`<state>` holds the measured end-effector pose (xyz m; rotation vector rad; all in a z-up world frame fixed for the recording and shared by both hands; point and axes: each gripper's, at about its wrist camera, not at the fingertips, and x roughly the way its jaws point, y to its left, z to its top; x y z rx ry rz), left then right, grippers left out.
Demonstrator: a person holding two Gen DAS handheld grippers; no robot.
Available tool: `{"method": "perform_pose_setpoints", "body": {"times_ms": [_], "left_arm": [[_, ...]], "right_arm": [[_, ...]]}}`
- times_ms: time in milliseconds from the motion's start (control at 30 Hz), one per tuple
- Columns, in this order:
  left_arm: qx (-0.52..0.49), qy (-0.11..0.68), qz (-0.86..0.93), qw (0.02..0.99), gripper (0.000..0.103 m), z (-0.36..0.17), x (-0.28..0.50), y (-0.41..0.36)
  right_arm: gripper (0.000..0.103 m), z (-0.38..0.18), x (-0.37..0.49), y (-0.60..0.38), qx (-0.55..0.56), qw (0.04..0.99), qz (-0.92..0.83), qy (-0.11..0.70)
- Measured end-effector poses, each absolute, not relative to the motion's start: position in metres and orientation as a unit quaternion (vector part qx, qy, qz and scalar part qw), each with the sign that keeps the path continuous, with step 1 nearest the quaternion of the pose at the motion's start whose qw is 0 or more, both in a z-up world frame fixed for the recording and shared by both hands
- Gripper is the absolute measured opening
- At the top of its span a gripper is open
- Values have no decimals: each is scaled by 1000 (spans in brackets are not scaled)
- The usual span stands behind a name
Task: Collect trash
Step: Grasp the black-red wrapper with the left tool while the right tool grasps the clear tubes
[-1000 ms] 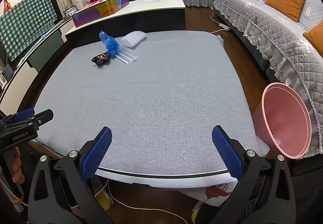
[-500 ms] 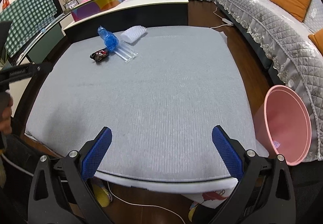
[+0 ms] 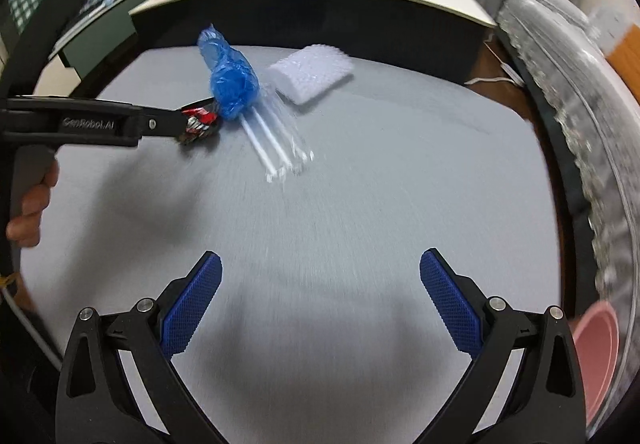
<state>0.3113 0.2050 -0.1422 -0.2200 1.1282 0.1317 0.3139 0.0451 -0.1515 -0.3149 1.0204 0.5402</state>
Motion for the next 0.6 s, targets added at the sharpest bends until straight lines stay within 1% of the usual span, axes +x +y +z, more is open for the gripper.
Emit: {"method": "perform_pose_setpoints", "body": {"times_ms": [233, 333, 400, 433, 467, 500, 533, 567, 600], "left_arm": [[-130, 548, 72, 823, 85, -166, 331, 226], [-149, 553, 82, 816, 85, -173, 334, 237], [-162, 555, 86, 812, 84, -176, 335, 241], [-167, 553, 87, 811, 83, -176, 335, 242], [-166, 551, 86, 813, 75, -175, 334, 242], [-163, 552, 86, 813, 60, -174, 334, 241], [-157, 553, 87, 814, 48, -172, 333, 240], [-156, 554, 82, 814, 43, -172, 333, 239], [-159, 557, 81, 811, 43, -172, 333, 237]], "right_arm": [[98, -181, 363, 79, -115, 819, 258, 499], [98, -186, 366, 91, -133, 826, 262, 481], [95, -186, 363, 96, -147, 830, 274, 463], [85, -184, 361, 96, -147, 832, 280, 455], [73, -181, 357, 95, -146, 834, 285, 449], [64, -179, 353, 94, -146, 835, 289, 445], [43, -177, 350, 94, -147, 834, 292, 444], [26, -175, 348, 93, -148, 832, 296, 446], [18, -174, 343, 92, -149, 827, 298, 453]]}}
